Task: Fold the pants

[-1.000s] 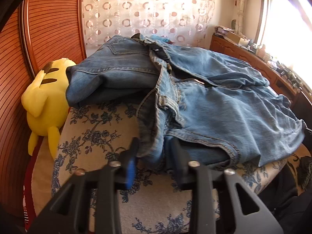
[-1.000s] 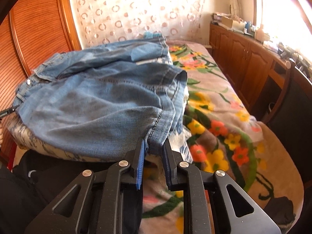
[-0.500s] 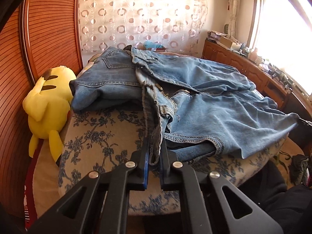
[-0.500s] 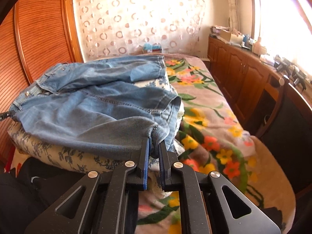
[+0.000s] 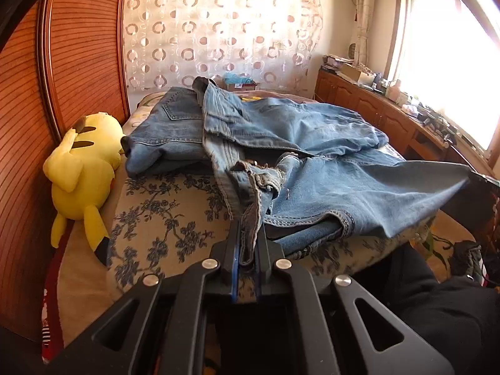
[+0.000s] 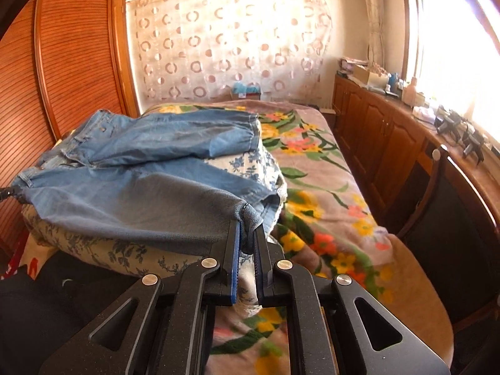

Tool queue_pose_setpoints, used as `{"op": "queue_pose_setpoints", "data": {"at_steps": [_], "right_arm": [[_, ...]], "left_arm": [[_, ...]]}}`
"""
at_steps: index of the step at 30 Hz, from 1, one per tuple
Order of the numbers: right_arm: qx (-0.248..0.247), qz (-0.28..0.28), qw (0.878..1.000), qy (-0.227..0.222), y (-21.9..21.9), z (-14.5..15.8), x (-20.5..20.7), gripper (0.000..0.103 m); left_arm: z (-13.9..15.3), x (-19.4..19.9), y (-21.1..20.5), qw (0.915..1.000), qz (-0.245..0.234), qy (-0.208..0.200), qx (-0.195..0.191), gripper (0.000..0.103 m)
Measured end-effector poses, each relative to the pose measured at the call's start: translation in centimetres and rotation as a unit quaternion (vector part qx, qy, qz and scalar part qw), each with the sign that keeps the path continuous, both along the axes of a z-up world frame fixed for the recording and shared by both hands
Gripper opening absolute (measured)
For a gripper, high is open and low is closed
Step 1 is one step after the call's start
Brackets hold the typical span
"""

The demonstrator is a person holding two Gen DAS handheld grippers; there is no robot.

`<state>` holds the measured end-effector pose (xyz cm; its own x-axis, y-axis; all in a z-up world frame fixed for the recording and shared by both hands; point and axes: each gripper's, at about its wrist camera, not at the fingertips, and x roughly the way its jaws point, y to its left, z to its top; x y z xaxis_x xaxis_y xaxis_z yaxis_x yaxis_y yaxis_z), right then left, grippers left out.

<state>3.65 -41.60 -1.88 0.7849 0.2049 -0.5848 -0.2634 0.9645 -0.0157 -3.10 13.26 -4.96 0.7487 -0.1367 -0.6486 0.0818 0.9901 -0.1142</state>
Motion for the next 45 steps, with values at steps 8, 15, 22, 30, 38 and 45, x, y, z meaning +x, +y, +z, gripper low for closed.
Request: {"op": "queue_pose_setpoints", "data": {"at_steps": [8,15,22,30,38,45], "right_arm": [[0.003,-0.003,1.000,-0.010,-0.4,0.5,0.3,0.005],[0.000,-0.008,1.000,0.012,0.3,-1.7,1.6,0.005],[-0.004,-0.009,1.000,0.011,0.6,-2.3,1.8,0.006],[-0.009,-0.013,1.000,0.014,0.8,-2.8,2.0,0.006],[-0.014,-0.015,1.000,0.016,0.9,-3.0,2.2,0.006],[-0.013,-0.017,1.000,0.020,0.9,-3.4,2.4,0.006]], "left_arm": [[-0.8,0.2,0.2,0.9999,0.001,0.015,0.004,0.004],[-3.1,0.7,0.3,0.9992,0.005,0.039,0.005,0.005],[-4.3,0.6,0.8,0.9987,0.008,0.050,-0.004,0.013],[-5.7,0.4,1.3,0.9973,0.008,0.073,0.000,0.033],[-6.1,0.0,3.8,0.9960,0.038,0.081,-0.003,0.035],[-6.8,-0.1,3.5,0.9958,0.024,0.089,0.004,0.035]]}}
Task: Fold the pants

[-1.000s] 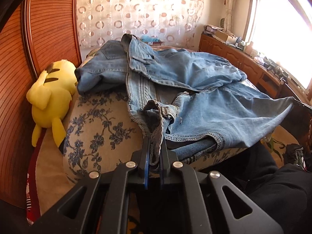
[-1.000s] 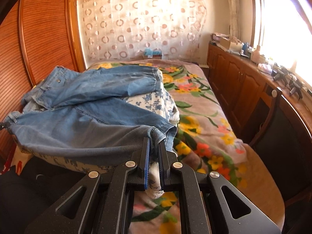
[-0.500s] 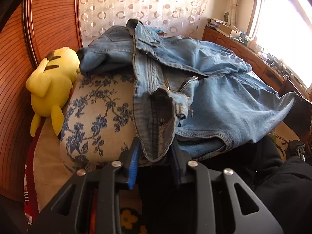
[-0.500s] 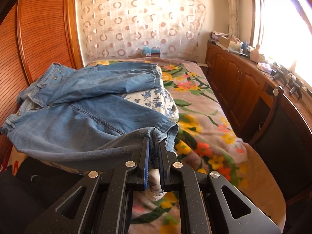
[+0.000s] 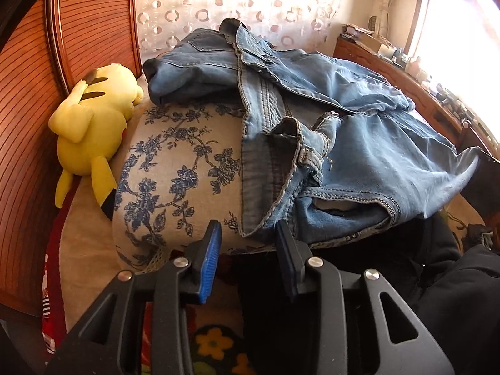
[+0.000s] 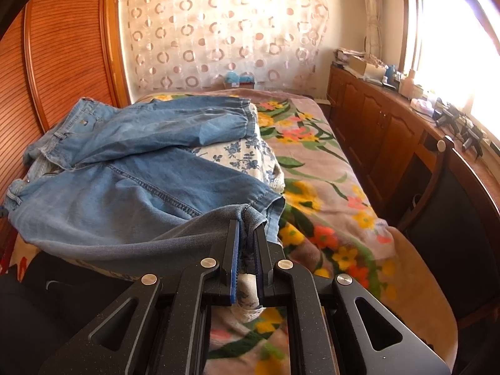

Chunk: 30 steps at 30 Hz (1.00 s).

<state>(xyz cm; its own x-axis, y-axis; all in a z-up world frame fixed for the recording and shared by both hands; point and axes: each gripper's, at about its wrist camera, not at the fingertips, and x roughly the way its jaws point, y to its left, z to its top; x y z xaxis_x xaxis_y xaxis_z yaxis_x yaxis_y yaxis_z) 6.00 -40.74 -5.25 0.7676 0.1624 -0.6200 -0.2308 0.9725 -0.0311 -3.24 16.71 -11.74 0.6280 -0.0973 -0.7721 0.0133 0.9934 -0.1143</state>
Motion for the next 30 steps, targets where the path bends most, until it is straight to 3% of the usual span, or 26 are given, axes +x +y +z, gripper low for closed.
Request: {"op": "queue_pose_setpoints", "data": {"at_steps": [1,3,6,15,30], "right_arm": [[0.000,0.000,1.000,0.000,0.0,-0.1,0.0,0.006],[0.000,0.000,1.000,-0.001,0.0,0.0,0.0,0.006],[0.003,0.000,1.000,-0.004,0.0,0.0,0.0,0.006],[0.018,0.003,0.999,-0.046,0.5,2.5,0.2,0.006],[0.061,-0.014,0.995,-0.083,0.2,5.6,4.1,0.006]], "left_arm": [[0.0,-0.1,-0.1,1.0000,0.001,-0.004,0.000,0.035],[0.2,-0.3,-0.3,0.9998,-0.013,-0.013,-0.007,0.015],[0.7,-0.4,-0.6,0.9995,-0.022,-0.021,-0.006,0.008],[4.7,-0.2,-0.6,0.9968,-0.014,-0.079,-0.010,0.004],[9.6,4.5,-0.9,0.9901,-0.020,-0.138,0.014,0.002]]}}
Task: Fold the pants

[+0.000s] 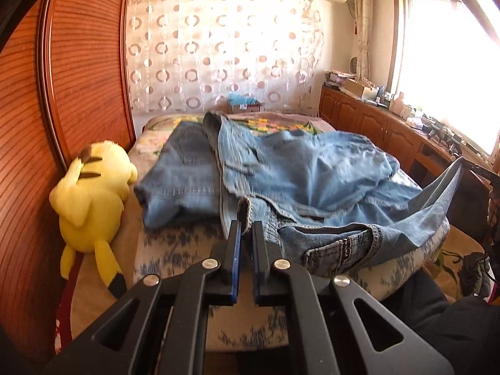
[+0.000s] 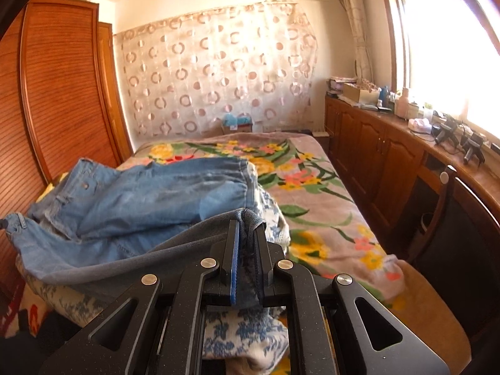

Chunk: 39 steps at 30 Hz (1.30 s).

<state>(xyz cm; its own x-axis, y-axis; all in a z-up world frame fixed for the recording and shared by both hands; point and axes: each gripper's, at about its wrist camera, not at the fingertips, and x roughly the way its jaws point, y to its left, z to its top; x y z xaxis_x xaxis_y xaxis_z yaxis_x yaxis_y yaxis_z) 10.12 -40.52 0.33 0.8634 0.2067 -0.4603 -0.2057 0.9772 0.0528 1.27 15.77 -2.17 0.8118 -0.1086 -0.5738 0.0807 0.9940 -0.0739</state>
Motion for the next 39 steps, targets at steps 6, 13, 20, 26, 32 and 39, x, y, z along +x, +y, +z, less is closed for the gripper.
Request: {"op": "queue_pose_setpoints", "data": {"at_steps": [6,13,20,26,32,39], "right_arm": [[-0.023,-0.002,1.000,-0.018,0.8,1.8,1.9,0.006],[-0.041,-0.002,0.998,-0.042,1.5,3.9,3.8,0.006],[-0.060,0.003,0.997,-0.058,3.2,5.4,6.4,0.006],[-0.057,0.003,0.996,-0.066,3.6,6.5,10.1,0.006],[-0.048,0.003,0.998,-0.051,3.5,6.4,15.4,0.006],[-0.051,0.012,0.998,-0.032,4.2,5.4,23.1,0.006]], "left_arm": [[2.3,2.3,-0.2,0.9996,0.002,-0.027,0.005,0.002],[3.9,5.7,-0.7,0.9989,0.016,-0.043,0.014,0.002],[5.8,9.0,-1.4,0.9979,0.016,-0.056,0.027,0.002],[7.0,13.1,-1.4,0.9972,0.025,-0.057,0.041,0.002],[7.2,17.7,-0.8,0.9967,0.039,-0.051,0.049,0.001],[6.6,23.5,0.1,0.9960,0.057,-0.036,0.058,0.001]]}}
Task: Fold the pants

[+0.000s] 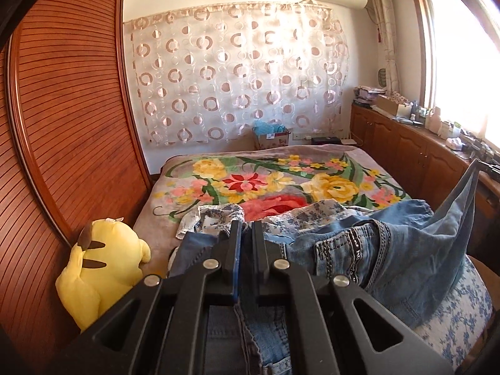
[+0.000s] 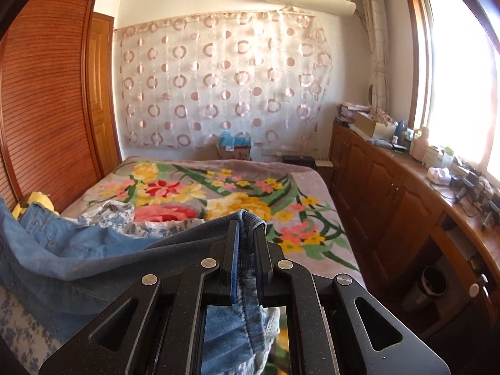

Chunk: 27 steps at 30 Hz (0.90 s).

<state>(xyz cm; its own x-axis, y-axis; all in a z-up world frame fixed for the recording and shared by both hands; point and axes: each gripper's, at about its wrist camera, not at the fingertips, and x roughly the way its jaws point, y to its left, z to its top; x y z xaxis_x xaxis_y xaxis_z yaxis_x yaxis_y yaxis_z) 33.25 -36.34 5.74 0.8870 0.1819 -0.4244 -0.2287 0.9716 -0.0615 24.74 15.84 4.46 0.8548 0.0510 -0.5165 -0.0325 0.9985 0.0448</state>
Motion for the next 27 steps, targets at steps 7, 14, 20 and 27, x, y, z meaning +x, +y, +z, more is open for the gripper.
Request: {"op": "queue_pose_setpoints", "data": {"at_steps": [7,14,20,27], "right_arm": [[-0.021,0.011,0.999,0.029,1.2,-3.1,6.1,0.006],[-0.030,0.013,0.998,0.063,2.1,-6.8,11.0,0.006],[-0.040,0.012,0.995,0.086,3.2,-9.0,13.9,0.006],[-0.057,0.011,0.993,0.103,3.8,-10.9,15.5,0.006]], "left_arm": [[-2.3,4.9,1.4,0.9993,0.022,0.030,0.000,0.001],[-4.2,8.6,1.7,0.9979,0.029,0.057,0.012,0.002],[-5.3,11.4,2.0,0.9966,0.031,0.074,0.019,0.002],[-6.4,12.7,2.0,0.9956,0.029,0.086,0.023,0.002]]}}
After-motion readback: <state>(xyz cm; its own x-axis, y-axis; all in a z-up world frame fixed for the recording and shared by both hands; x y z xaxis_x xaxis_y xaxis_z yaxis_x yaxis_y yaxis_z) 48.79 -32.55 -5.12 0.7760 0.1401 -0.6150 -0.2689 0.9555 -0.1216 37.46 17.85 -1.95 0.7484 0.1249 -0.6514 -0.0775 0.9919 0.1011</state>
